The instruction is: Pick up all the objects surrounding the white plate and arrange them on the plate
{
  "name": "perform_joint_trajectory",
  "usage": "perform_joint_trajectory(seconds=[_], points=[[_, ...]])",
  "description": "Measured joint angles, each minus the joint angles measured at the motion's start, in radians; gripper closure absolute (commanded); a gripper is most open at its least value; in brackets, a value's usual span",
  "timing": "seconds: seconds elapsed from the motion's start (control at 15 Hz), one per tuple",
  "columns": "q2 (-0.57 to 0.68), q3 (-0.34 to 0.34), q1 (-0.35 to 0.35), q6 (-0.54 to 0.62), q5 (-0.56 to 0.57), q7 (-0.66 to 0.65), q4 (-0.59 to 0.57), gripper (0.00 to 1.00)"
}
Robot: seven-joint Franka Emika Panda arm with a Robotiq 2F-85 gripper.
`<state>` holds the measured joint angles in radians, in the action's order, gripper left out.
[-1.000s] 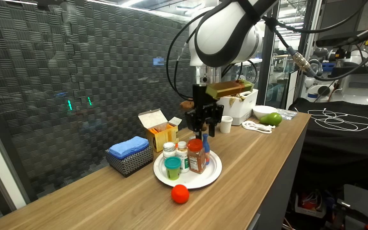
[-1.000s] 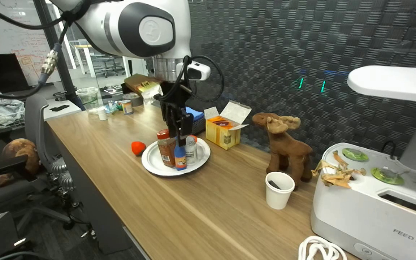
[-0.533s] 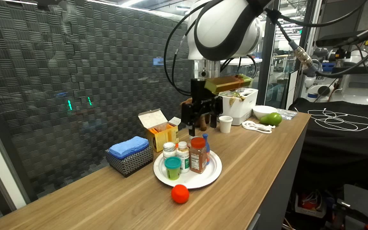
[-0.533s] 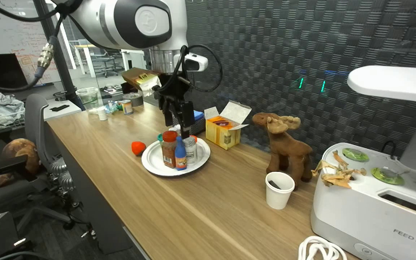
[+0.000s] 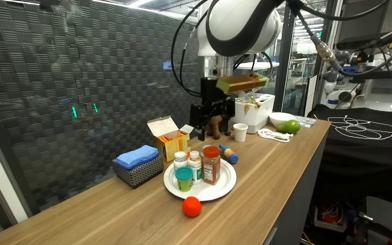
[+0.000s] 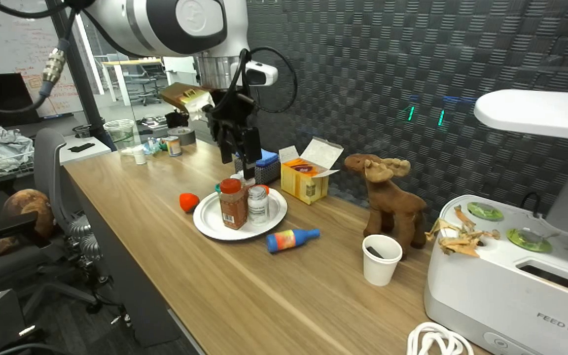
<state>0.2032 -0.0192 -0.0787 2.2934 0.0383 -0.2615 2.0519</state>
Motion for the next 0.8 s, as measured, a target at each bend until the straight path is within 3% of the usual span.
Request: perform_joint_trajectory(seconds=[0.33, 0.8], points=[[-0.020, -0.013, -0.022, -0.034, 0.003, 0.000, 0.000, 0.00], [-0.024, 0.033, 0.002, -0.044, 0.141, -0.005, -0.004, 0.00]])
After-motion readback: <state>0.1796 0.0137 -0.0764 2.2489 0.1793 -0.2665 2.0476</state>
